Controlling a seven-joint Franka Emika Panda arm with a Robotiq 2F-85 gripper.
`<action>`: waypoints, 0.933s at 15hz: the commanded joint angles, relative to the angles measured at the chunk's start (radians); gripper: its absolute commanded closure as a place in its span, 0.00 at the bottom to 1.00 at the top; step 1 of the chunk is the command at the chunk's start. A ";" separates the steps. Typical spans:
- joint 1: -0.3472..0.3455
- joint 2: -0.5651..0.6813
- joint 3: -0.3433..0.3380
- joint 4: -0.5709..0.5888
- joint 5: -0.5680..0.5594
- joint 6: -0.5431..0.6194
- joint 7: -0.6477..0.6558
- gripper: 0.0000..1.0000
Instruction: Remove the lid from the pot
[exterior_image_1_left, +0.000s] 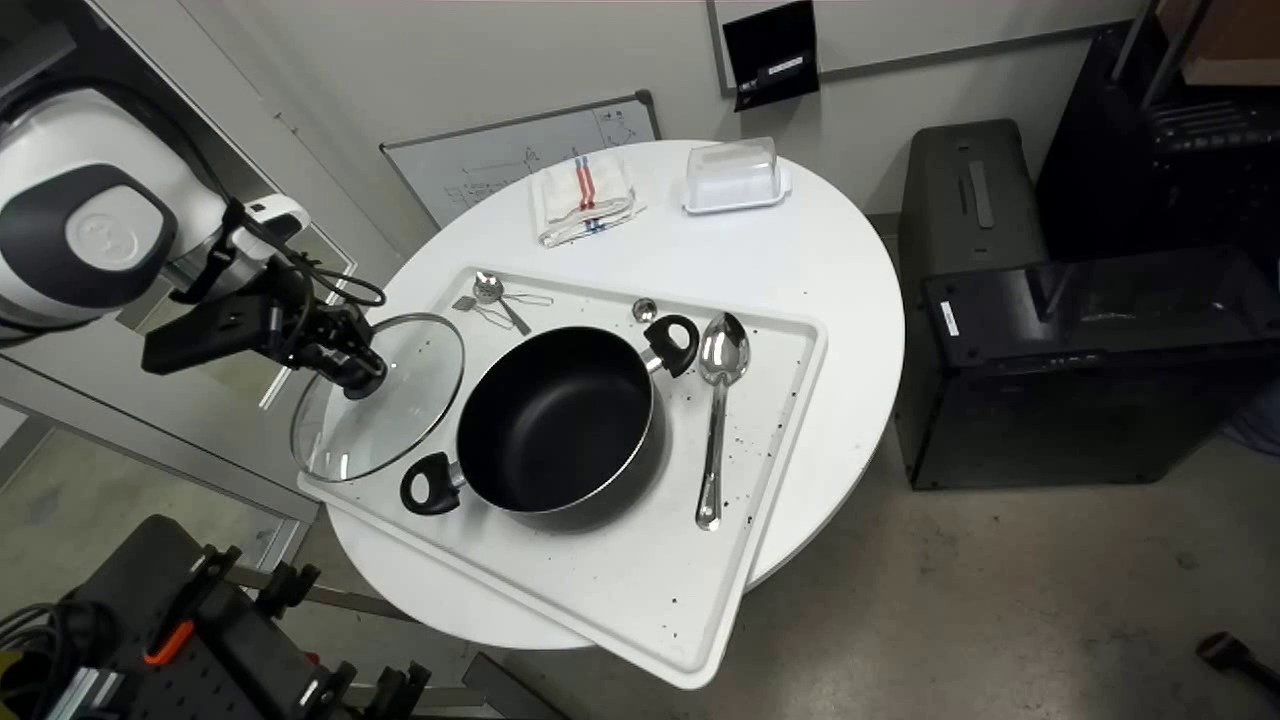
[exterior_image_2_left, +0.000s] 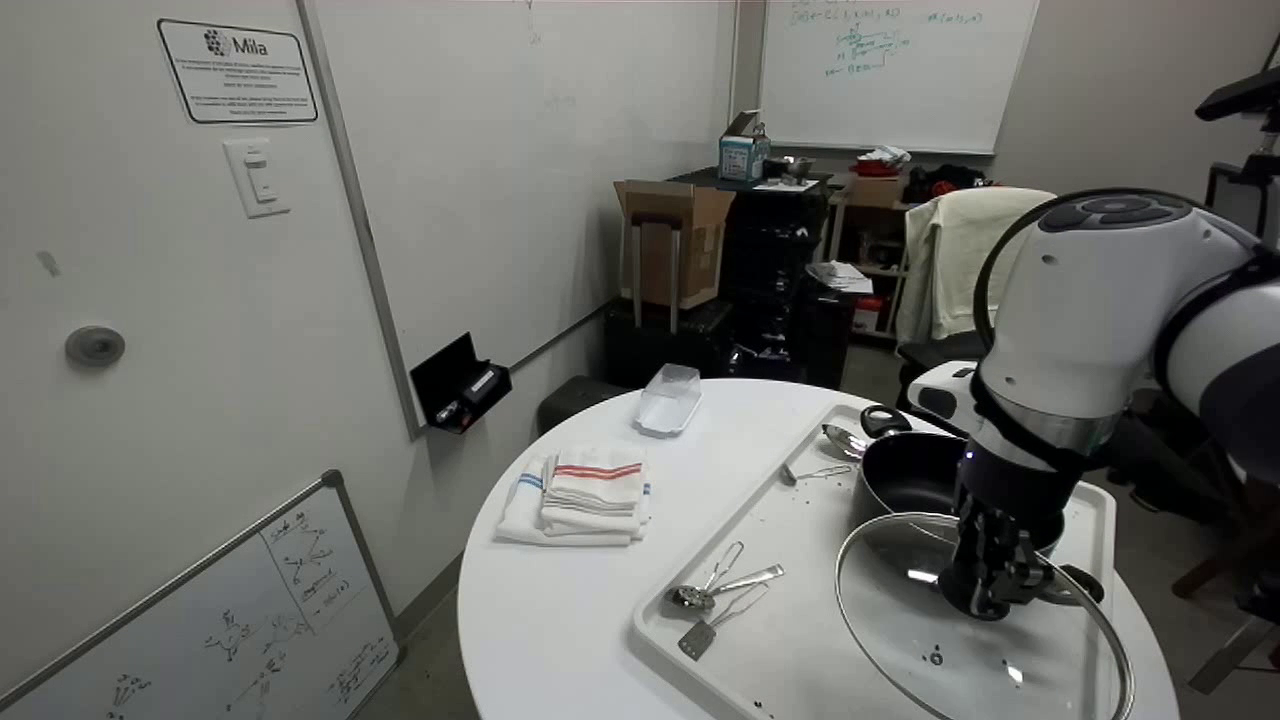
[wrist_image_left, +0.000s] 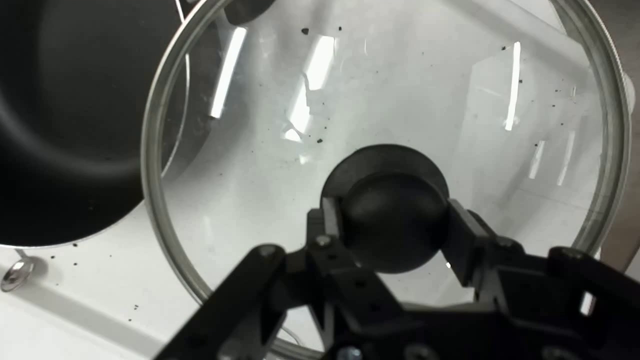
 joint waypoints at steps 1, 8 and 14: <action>0.014 0.057 -0.001 0.058 -0.026 0.036 0.013 0.75; 0.033 0.150 -0.005 0.124 -0.021 0.122 -0.001 0.75; 0.036 0.266 -0.041 0.178 -0.013 0.204 -0.016 0.75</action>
